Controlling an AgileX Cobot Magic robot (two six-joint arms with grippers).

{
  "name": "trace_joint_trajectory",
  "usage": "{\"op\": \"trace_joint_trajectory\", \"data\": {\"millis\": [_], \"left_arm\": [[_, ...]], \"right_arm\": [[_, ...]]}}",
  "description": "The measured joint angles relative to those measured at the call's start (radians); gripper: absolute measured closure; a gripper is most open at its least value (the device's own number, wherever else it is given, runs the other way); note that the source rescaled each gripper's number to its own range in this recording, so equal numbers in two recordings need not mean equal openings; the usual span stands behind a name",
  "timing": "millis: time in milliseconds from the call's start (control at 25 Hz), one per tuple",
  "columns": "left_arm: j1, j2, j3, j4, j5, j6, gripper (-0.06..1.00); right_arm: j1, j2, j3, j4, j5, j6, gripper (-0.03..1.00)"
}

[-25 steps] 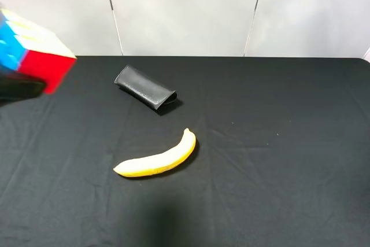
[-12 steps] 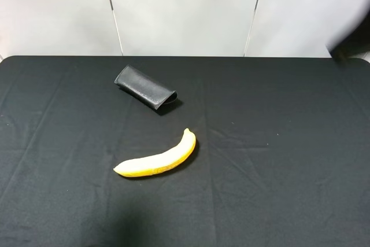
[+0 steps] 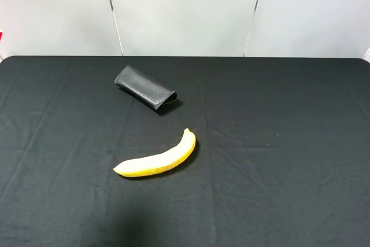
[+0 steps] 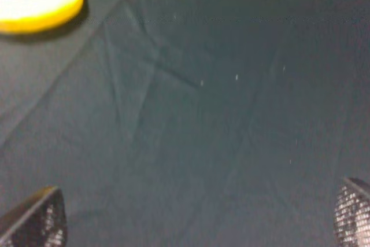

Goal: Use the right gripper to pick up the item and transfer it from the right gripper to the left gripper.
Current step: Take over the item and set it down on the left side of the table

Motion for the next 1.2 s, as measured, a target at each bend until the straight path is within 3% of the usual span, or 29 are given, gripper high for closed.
{"op": "trace_joint_trajectory", "data": {"millis": [280,880,1000,1200], "left_arm": [[0.0,0.0,0.0,-0.001,-0.002,0.0,0.94],[0.0,0.0,0.0,-0.011,0.036,-0.016,0.94],[0.0,0.0,0.0,0.012,0.065,-0.04,0.94],[0.0,0.0,0.0,0.04,0.082,-0.054,0.94]], "right_arm": [[0.0,-0.231,0.061,0.063,-0.048,0.055,-0.03],[-0.001,-0.24,0.078,0.075,-0.075,0.083,-0.03],[-0.056,-0.24,0.078,0.075,-0.075,0.083,-0.03],[-0.272,-0.24,0.078,0.075,-0.076,0.083,-0.03]]}}
